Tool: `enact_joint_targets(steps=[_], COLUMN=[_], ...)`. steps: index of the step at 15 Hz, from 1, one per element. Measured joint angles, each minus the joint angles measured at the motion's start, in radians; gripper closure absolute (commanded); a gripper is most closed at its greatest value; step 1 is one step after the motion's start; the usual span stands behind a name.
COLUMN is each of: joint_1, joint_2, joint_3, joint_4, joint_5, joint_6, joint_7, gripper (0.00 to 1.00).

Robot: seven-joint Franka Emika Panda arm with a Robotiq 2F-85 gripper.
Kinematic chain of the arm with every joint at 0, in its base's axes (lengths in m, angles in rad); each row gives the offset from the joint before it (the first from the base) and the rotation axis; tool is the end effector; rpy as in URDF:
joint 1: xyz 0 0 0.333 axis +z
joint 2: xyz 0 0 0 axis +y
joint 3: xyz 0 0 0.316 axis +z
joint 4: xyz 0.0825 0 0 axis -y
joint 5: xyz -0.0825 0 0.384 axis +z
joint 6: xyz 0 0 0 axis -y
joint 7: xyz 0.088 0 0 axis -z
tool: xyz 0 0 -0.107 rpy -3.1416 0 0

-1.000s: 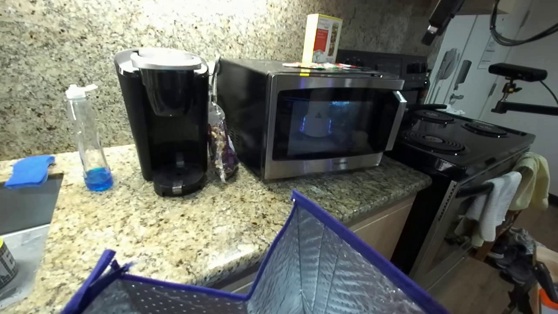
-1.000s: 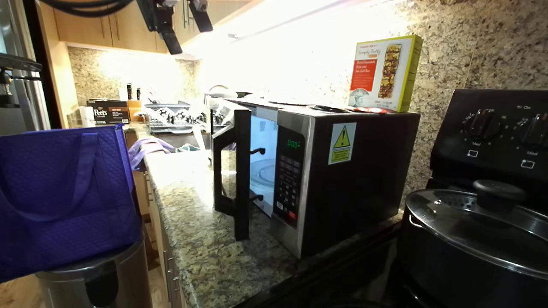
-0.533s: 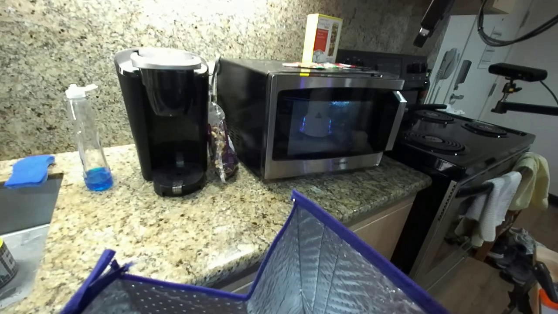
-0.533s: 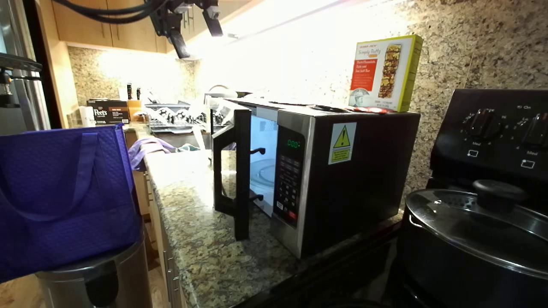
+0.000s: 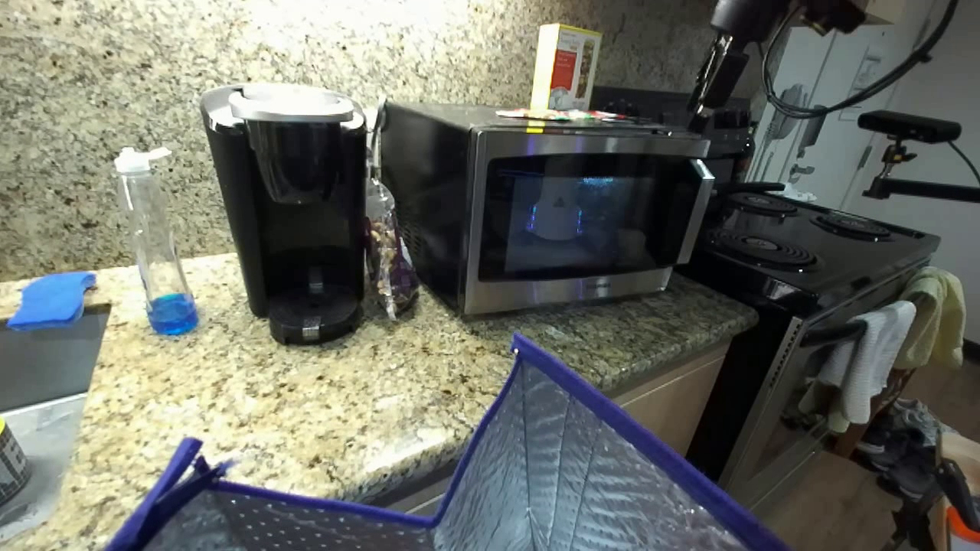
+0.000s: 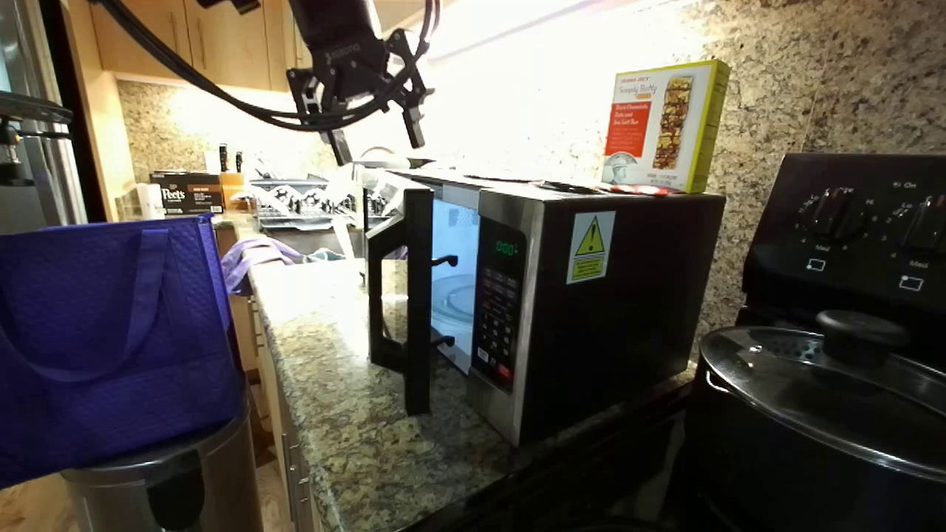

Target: Open the microwave door

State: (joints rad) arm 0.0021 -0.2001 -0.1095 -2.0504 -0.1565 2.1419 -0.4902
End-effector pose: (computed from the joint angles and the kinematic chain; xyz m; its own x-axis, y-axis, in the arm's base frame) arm 0.5212 -0.0666 0.5550 0.8750 0.4460 0.1882 0.3977 -0.8840 0.2458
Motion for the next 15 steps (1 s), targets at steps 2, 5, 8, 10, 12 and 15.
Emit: enact_joint_targets(steps=[2, 5, 8, 10, 12, 15], joint_1=[0.000, 0.000, 0.000, 0.000, 0.000, -0.001], joint_2=[0.024, 0.043, 0.052, 0.059, 0.065, 0.068], joint_3=[-0.001, -0.002, -0.002, -0.002, -0.002, -0.003], joint_4=[0.003, 0.003, 0.003, 0.003, 0.005, 0.007], joint_5=[0.000, 0.000, 0.002, 0.009, 0.014, 0.014], joint_6=[-0.002, -0.005, -0.005, -0.004, -0.004, -0.004], joint_7=[-0.036, -0.085, -0.158, -0.204, -0.242, -0.292], gripper=[0.00, 0.00, 0.00, 0.00, 0.00, 0.00])
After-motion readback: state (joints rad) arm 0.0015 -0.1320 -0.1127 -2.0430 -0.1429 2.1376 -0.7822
